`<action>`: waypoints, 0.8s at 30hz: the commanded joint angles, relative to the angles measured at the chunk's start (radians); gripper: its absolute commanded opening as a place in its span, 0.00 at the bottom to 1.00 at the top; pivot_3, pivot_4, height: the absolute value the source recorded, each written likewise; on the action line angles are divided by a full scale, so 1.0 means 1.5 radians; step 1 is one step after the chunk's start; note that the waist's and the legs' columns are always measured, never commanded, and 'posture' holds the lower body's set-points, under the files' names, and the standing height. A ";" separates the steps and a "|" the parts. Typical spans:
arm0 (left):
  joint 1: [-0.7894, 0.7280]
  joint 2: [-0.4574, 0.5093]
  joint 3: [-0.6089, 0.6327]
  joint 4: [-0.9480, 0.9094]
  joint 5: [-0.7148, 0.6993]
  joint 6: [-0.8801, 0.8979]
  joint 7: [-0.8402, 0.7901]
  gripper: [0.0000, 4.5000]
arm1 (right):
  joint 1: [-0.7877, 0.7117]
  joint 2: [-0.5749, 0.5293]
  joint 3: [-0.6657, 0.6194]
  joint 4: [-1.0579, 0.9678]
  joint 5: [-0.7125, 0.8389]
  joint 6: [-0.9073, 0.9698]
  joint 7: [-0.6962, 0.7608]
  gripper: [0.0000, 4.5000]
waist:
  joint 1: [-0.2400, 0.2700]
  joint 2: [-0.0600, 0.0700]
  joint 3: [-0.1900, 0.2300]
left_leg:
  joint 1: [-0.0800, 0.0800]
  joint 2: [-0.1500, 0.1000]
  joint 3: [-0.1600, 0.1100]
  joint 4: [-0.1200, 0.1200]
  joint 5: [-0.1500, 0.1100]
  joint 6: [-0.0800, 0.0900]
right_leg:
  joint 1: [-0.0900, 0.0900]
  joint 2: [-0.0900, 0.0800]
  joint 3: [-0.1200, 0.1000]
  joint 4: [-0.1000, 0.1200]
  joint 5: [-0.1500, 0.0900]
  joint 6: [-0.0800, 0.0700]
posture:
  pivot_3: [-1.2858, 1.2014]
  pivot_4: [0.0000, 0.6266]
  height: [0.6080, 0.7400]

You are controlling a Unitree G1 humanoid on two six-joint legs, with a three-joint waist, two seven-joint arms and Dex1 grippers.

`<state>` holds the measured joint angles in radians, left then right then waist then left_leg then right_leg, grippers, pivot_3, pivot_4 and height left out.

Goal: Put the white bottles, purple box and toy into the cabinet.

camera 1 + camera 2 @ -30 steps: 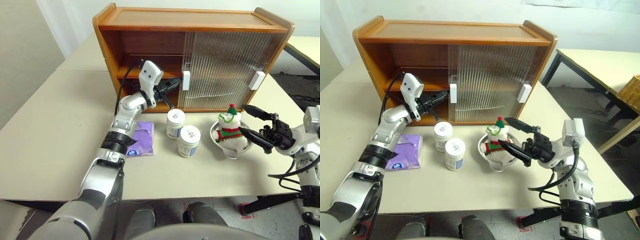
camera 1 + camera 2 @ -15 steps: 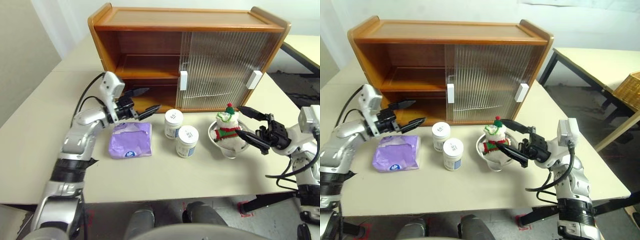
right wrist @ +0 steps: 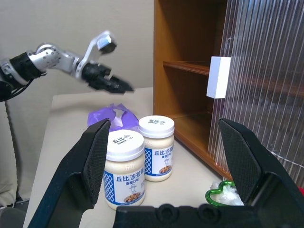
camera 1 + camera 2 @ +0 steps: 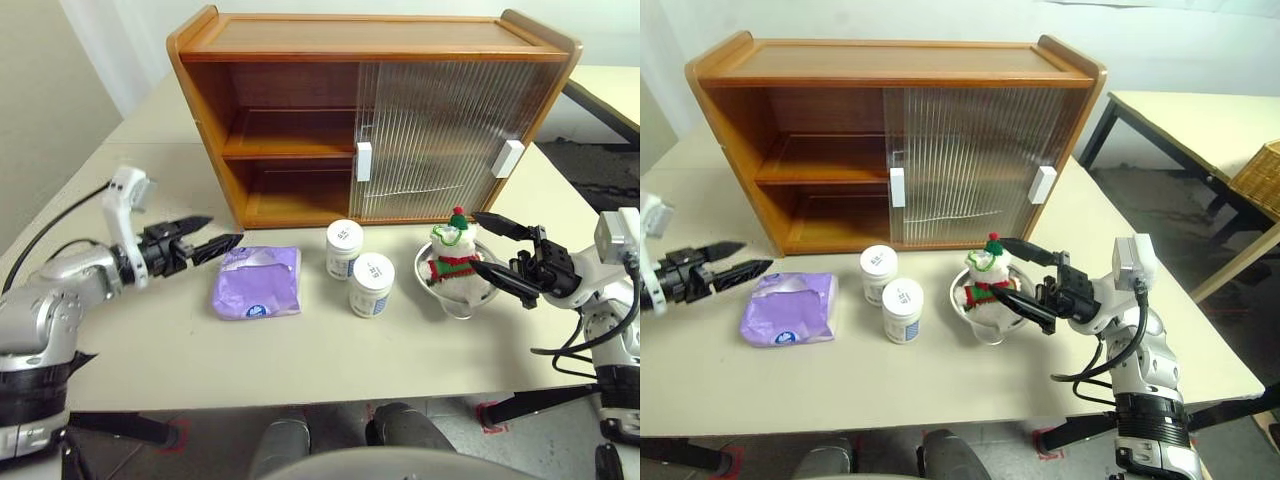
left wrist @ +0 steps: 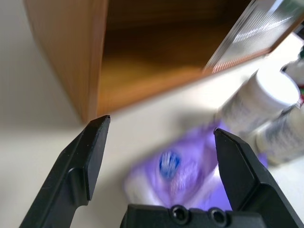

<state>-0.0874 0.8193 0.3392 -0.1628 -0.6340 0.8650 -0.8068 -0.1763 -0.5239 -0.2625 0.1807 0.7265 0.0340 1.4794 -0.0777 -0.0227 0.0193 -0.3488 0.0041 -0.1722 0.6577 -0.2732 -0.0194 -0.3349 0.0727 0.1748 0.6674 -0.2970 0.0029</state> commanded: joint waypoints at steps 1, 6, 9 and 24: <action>0.026 -0.002 0.001 -0.010 -0.018 0.042 0.006 1.00 | 0.000 0.002 0.000 0.003 -0.002 -0.013 0.016 1.00 | 0.001 0.000 0.000 | 0.000 0.000 0.000 0.000 0.000 0.000 | 0.000 0.000 0.000 0.000 0.000 0.000 | 0.48 0.00 1.00; 0.010 -0.037 -0.004 -0.015 -0.048 0.127 0.061 0.96 | -0.001 0.001 0.003 0.002 -0.006 -0.016 0.020 1.00 | 0.009 0.001 -0.001 | 0.000 0.000 0.000 0.001 0.000 0.000 | 0.000 0.000 0.000 0.000 0.000 -0.001 | 0.48 0.00 1.00; 0.010 -0.035 -0.012 -0.006 -0.037 0.159 0.092 0.79 | -0.001 -0.001 0.003 0.003 -0.008 -0.016 0.019 1.00 | 0.010 0.002 -0.002 | 0.001 0.001 0.001 0.001 0.000 0.000 | 0.000 0.000 0.000 0.000 0.001 -0.002 | 0.48 0.00 1.00; 0.017 -0.074 0.033 0.019 -0.071 0.183 0.109 0.00 | -0.016 -0.017 0.004 0.023 -0.012 -0.014 0.025 1.00 | 0.011 0.003 -0.003 | 0.002 0.001 0.002 0.001 0.000 -0.001 | 0.001 0.000 0.000 0.001 0.001 -0.003 | 0.48 0.00 1.00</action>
<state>-0.0510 0.7181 0.3611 -0.1352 -0.7255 1.1556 -0.6493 -0.1847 -0.5389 -0.2607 0.2063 0.7258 0.0159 1.5089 -0.0611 -0.0178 0.0145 -0.3459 0.0053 -0.1690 0.6596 -0.2730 -0.0207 -0.3335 0.0734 0.1754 0.6686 -0.2951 -0.0011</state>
